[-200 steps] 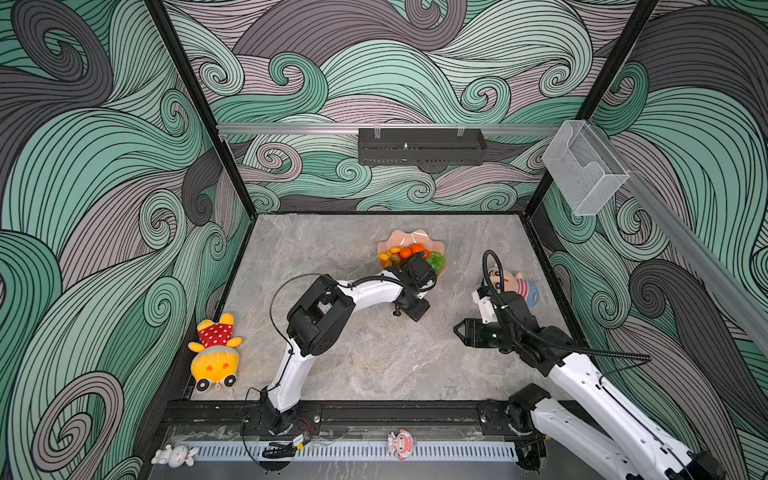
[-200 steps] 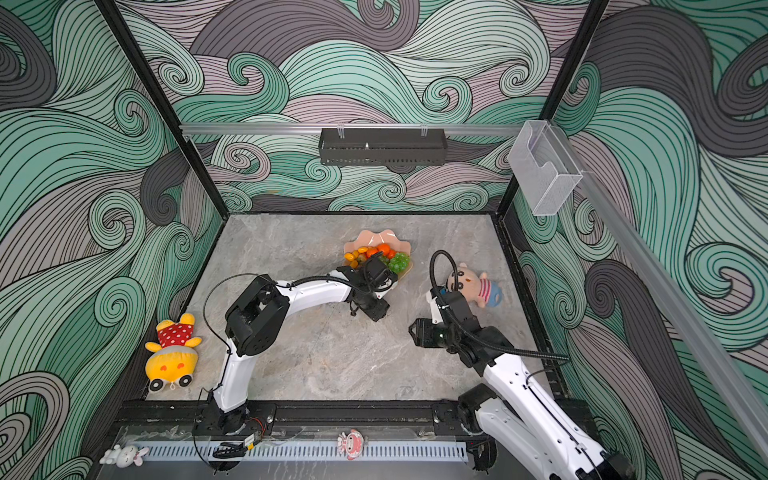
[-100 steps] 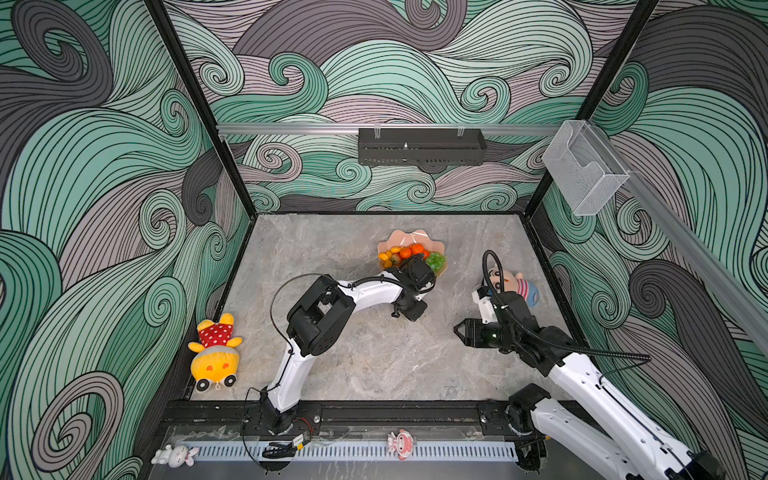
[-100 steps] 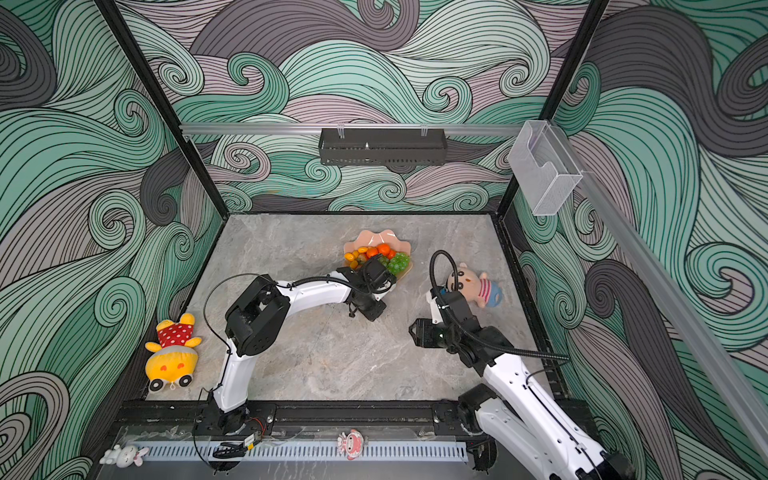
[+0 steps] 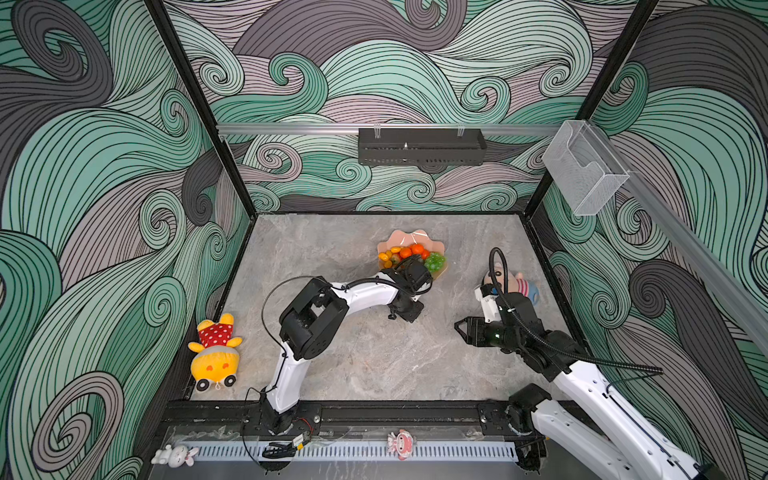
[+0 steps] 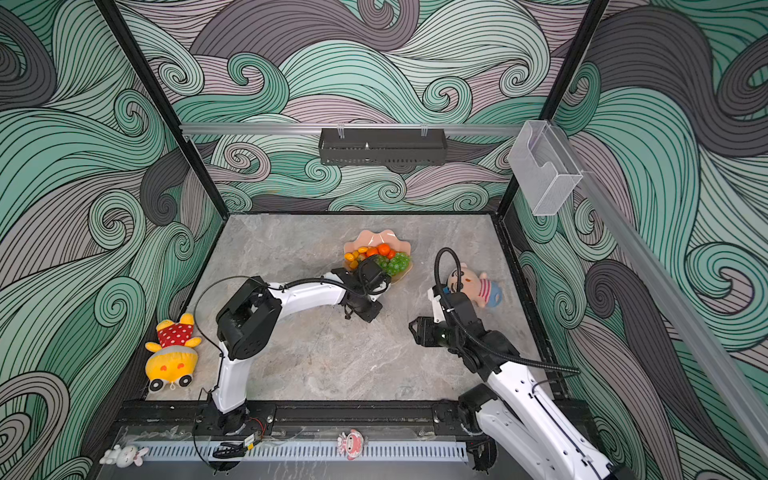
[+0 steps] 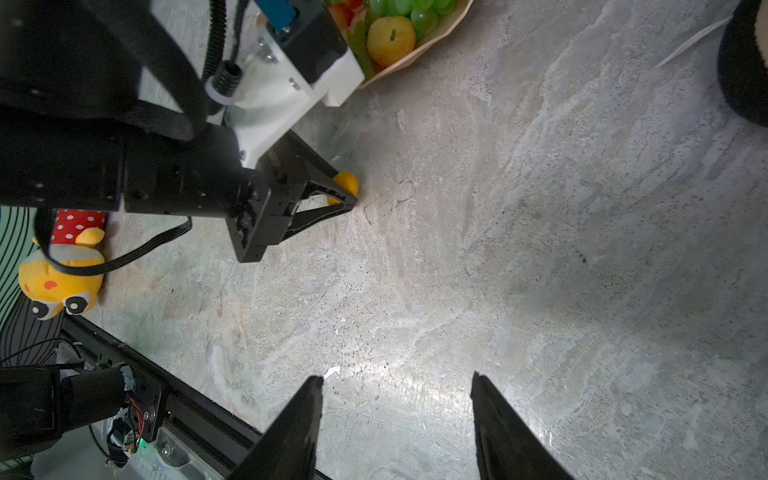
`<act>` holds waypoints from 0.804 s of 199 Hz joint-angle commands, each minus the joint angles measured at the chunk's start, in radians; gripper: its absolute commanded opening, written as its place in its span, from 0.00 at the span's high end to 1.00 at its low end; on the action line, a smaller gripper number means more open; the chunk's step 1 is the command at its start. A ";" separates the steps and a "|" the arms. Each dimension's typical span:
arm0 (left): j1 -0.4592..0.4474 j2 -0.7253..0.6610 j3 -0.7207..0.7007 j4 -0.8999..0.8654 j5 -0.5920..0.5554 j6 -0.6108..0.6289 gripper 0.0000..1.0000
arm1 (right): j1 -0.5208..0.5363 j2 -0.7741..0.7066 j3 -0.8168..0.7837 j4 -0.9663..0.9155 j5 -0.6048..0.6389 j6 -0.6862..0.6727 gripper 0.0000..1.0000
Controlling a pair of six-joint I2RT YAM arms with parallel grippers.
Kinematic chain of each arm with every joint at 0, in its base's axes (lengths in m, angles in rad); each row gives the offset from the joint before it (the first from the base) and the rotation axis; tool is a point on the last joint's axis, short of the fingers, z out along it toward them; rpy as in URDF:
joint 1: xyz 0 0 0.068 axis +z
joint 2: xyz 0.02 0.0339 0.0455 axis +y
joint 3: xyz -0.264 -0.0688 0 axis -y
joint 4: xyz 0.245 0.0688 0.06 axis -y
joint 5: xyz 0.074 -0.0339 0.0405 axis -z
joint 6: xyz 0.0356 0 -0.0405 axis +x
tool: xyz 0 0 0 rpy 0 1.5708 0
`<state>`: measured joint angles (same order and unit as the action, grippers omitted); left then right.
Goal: Arrange fruit in a fruit bowl
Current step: Pick up the fruit from the center of the table.
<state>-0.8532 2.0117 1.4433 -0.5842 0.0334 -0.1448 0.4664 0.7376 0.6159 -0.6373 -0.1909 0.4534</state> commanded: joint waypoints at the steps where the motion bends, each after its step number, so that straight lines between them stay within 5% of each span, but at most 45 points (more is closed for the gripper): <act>1: -0.008 -0.107 0.000 -0.030 -0.004 -0.047 0.80 | -0.005 0.029 0.027 0.037 0.002 0.002 0.43; 75: 0.034 -0.224 0.055 -0.101 -0.038 -0.035 0.80 | -0.007 0.238 0.149 0.168 -0.023 -0.030 0.43; 160: 0.151 -0.123 0.220 -0.092 -0.055 0.011 0.79 | -0.009 0.477 0.313 0.253 0.003 -0.122 0.43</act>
<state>-0.7349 1.8336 1.6016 -0.6643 -0.0010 -0.1551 0.4648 1.1706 0.8833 -0.4259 -0.1993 0.3805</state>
